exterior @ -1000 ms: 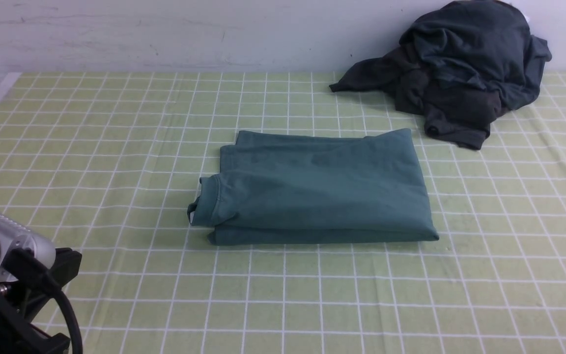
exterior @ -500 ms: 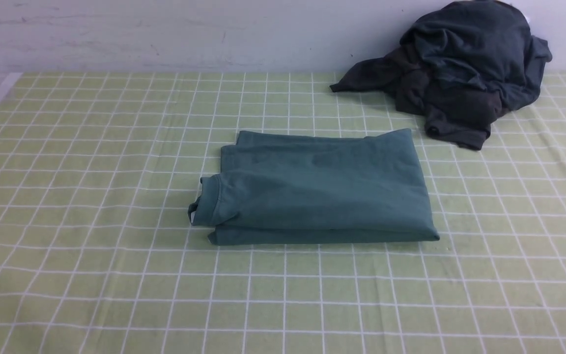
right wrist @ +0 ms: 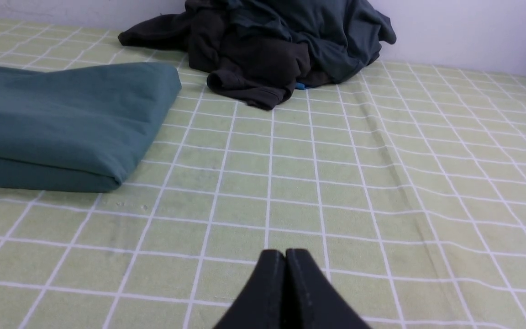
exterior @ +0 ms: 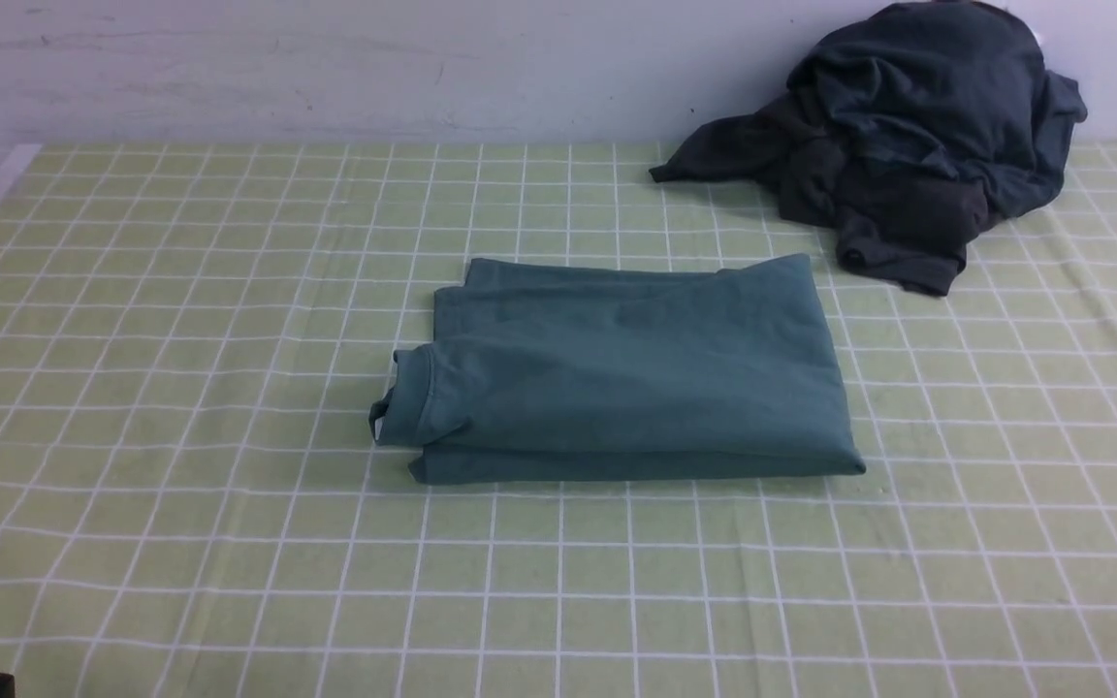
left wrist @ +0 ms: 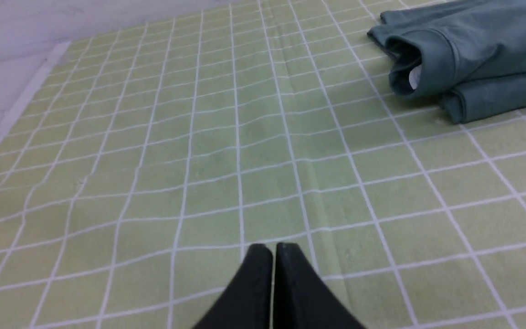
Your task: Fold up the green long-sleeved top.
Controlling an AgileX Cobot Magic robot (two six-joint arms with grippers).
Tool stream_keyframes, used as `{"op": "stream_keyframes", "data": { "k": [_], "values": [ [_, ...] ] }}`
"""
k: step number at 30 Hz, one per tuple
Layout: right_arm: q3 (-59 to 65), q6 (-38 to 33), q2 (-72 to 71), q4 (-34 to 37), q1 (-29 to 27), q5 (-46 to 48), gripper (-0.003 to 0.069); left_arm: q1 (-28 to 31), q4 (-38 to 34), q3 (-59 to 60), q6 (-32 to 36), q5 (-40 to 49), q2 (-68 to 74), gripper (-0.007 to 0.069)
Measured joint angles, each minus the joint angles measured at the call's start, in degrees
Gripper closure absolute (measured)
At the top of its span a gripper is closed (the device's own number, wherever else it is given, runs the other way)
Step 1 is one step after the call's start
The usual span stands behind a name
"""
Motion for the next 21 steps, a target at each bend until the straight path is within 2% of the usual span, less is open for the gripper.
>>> {"op": "stream_keyframes", "data": {
  "k": [6,21],
  "values": [
    [0.00,0.00,0.00,0.00,0.00,0.00,0.0671,0.00,4.39,0.00,-8.14,0.05,0.00,0.0627],
    [-0.05,0.00,0.00,0.00,0.00,0.00,0.0671,0.00,5.29,0.00,-9.54,0.39,0.00,0.0627]
  ]
}}
